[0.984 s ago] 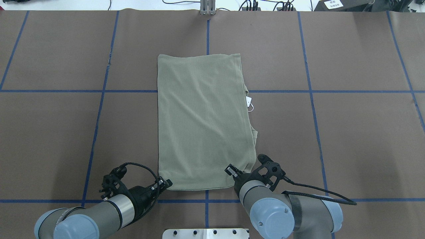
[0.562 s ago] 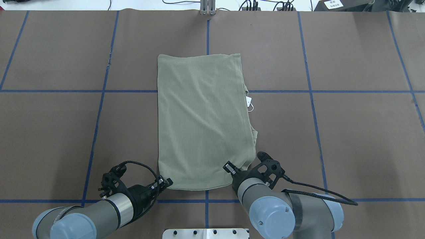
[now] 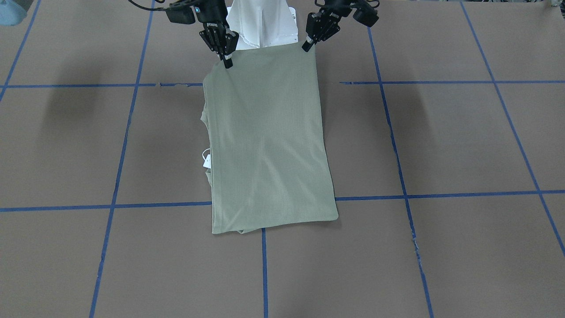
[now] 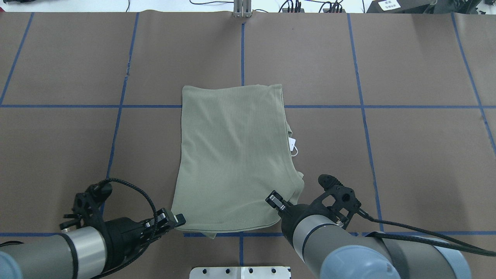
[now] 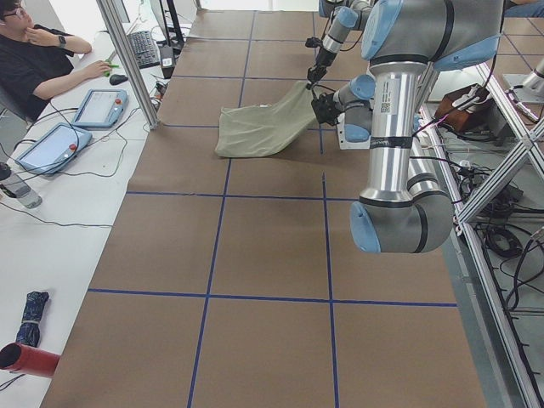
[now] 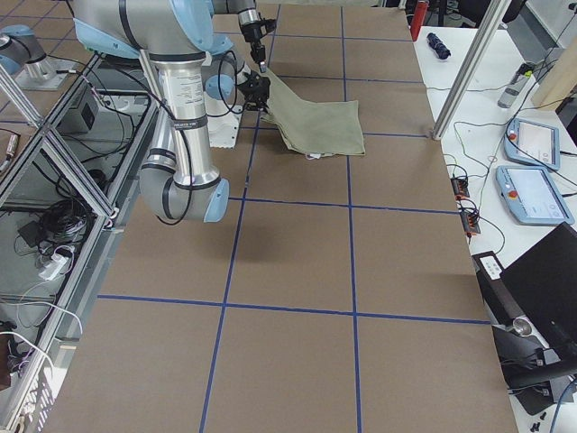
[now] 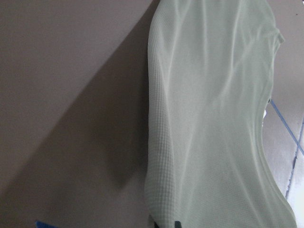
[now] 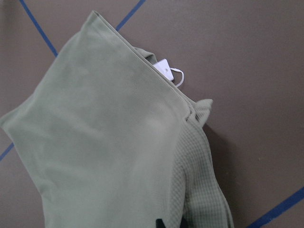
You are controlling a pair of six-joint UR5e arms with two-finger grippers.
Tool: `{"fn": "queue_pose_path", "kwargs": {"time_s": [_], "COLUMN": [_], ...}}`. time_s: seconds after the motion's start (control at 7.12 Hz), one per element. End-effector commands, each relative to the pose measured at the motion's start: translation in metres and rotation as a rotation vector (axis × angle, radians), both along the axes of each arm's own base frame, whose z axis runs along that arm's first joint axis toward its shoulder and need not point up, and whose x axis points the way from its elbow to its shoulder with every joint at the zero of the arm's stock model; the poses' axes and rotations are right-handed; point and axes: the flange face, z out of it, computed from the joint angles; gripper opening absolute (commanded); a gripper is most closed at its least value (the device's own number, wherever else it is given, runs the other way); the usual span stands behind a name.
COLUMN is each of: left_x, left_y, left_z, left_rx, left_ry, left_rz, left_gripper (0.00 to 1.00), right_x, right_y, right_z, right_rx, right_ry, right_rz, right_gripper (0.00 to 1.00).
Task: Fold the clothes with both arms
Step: 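Lift the near end with both grippers and fold it toward the far end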
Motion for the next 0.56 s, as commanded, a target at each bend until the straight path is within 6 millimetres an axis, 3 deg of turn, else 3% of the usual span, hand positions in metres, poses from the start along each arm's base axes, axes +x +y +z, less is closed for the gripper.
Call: {"fn": "queue_pose_path", "kwargs": {"time_s": [0.0, 0.28, 0.42], "left_x": [-0.028, 0.008, 0.013], "left_y": [0.0, -0.042, -0.065], "left_z": [-0.036, -0.022, -0.011], "left_rx": [-0.005, 0.121, 0.166], "left_ry": [-0.025, -0.126, -0.178], "left_rz": [0.051, -0.011, -0.042], "left_gripper": [0.0, 0.0, 0.0], "right_x": [0.005, -0.02, -0.039], "right_y": [0.005, -0.044, -0.073], "right_z": [-0.015, -0.015, -0.003], "right_rx": [0.012, 0.072, 0.073], "right_ry": [0.036, 0.112, 0.122], "right_rz": [-0.021, 0.022, 0.041], "right_gripper": [0.0, 0.0, 0.0]}}
